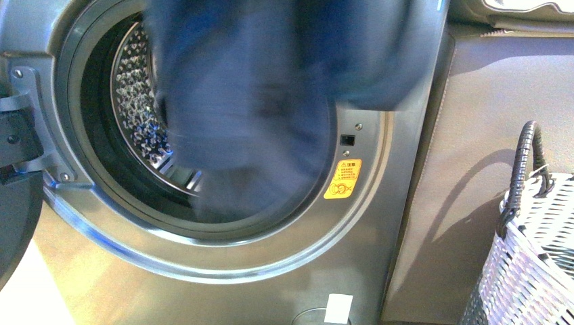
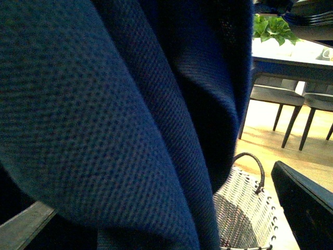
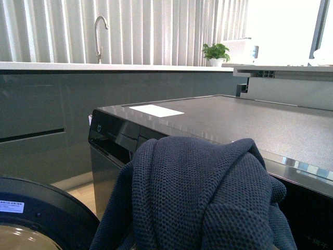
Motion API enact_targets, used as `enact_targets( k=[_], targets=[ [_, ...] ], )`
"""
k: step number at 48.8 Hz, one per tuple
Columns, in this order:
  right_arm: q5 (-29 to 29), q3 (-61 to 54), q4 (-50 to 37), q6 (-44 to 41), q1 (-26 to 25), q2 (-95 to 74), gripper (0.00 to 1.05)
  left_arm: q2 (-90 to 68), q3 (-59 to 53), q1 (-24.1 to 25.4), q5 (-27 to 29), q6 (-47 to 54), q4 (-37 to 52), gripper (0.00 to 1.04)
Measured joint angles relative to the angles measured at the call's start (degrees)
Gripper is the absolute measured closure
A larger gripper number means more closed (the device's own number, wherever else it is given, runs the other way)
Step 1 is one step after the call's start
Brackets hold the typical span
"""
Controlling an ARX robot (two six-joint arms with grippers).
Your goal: Put clothes into washing machine
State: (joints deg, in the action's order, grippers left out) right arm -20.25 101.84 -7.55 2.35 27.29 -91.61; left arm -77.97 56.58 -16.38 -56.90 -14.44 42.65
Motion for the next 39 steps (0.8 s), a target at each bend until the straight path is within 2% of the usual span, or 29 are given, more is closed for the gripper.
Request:
enact_targets(
  k=[9, 15, 30, 39],
  targets=[
    [0.00, 0.00, 0.00, 0.00, 0.00, 0.00, 0.98, -0.59, 0.87, -3.61, 3.45, 1.14, -0.15, 0.06],
    [0.04, 0.00, 0.00, 0.00, -0.02, 0.02, 0.98, -2.45, 2.10, -5.18, 7.41, 0.39, 3.74, 0.06],
    [0.26, 0.00, 0.00, -0.02, -0.04, 0.02, 0.98, -10.97, 10.16, -6.97, 28.06, 1.79, 3.74, 0.06],
    [0.42, 0.00, 0.00, -0.02, -0.04, 0.02, 0.98, -14.12, 12.90, -7.67, 36.70, 1.75, 4.76, 0.06]
  ],
)
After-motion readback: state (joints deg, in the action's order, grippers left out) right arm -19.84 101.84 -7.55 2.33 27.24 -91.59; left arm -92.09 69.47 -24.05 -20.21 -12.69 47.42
